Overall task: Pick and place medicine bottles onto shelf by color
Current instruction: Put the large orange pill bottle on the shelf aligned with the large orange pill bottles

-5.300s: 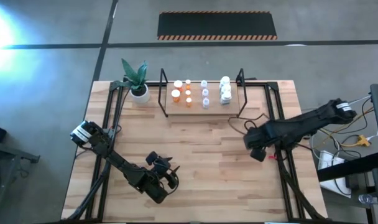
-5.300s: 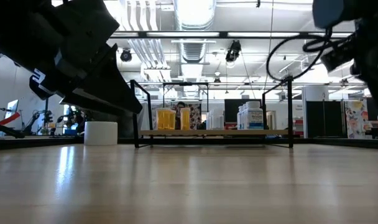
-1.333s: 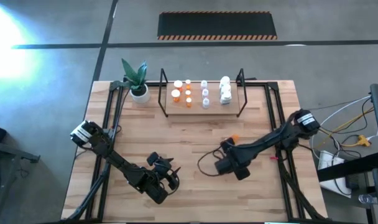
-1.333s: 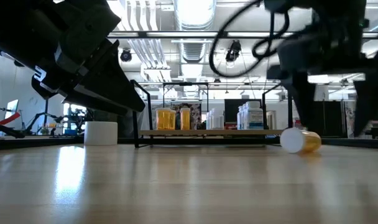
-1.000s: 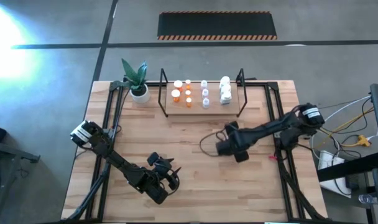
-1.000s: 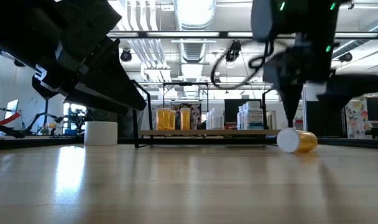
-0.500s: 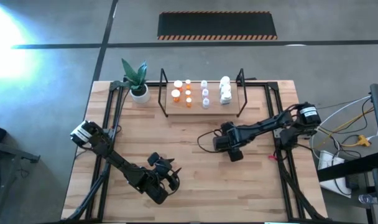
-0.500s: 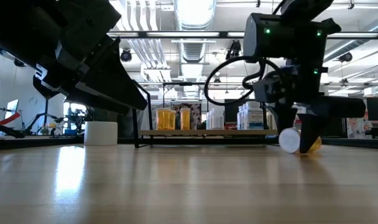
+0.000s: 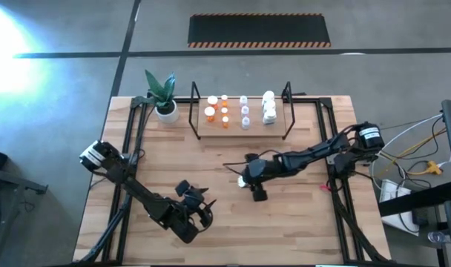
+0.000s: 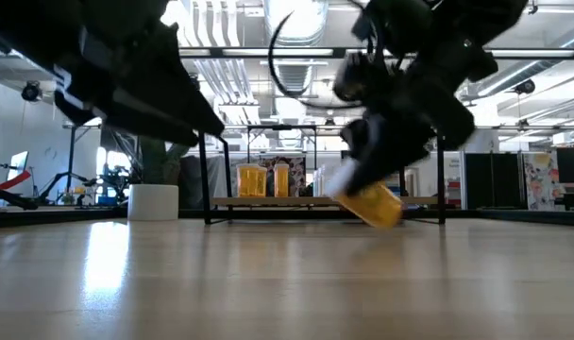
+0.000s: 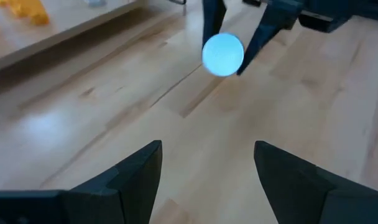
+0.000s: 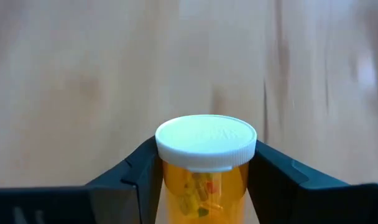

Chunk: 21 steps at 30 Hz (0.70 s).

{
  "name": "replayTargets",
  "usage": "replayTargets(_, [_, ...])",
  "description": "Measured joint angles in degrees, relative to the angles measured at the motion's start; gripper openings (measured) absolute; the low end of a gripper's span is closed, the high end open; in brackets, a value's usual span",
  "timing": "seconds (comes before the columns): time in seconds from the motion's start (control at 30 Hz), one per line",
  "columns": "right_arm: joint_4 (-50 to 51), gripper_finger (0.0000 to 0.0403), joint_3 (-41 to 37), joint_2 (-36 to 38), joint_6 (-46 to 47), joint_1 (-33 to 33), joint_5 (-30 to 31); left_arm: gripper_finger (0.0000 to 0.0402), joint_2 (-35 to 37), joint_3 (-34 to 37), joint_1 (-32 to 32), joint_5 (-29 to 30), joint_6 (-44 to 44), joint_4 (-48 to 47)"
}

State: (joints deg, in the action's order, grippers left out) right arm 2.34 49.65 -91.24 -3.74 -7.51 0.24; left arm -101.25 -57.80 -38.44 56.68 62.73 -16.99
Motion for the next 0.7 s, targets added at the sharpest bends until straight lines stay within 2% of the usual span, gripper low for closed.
replayTargets(0.13, [-21.2,0.0180,-5.6,0.0,2.3,-0.3,-1.3,0.0238,2.5,0.0,0.0,1.2,-3.1,0.1])
replayTargets(0.23, [-34.6,0.0180,-10.4,-0.1,4.5,-0.4,-1.3,0.0238,3.5,0.0,-0.3,4.8,-6.1,1.4])
replayTargets(0.37, [-50.9,0.0180,-16.1,0.0,7.2,-1.2,-1.4,0.0238,3.4,0.0,1.1,7.4,-16.2,9.9])
replayTargets(0.57, [-65.8,0.0180,-19.8,-4.7,8.9,-3.5,-0.4,0.0237,0.5,0.0,8.0,-1.0,-39.8,34.6])
replayTargets(0.63, [-69.5,0.0180,-19.7,-8.4,9.2,-4.3,-0.3,0.0237,0.0,0.0,10.1,-5.6,-44.5,39.7])
replayTargets(0.7, [-73.3,0.0180,-19.2,-12.3,9.8,-5.0,-0.3,0.0237,-0.2,-0.2,11.8,-9.7,-45.0,40.4])
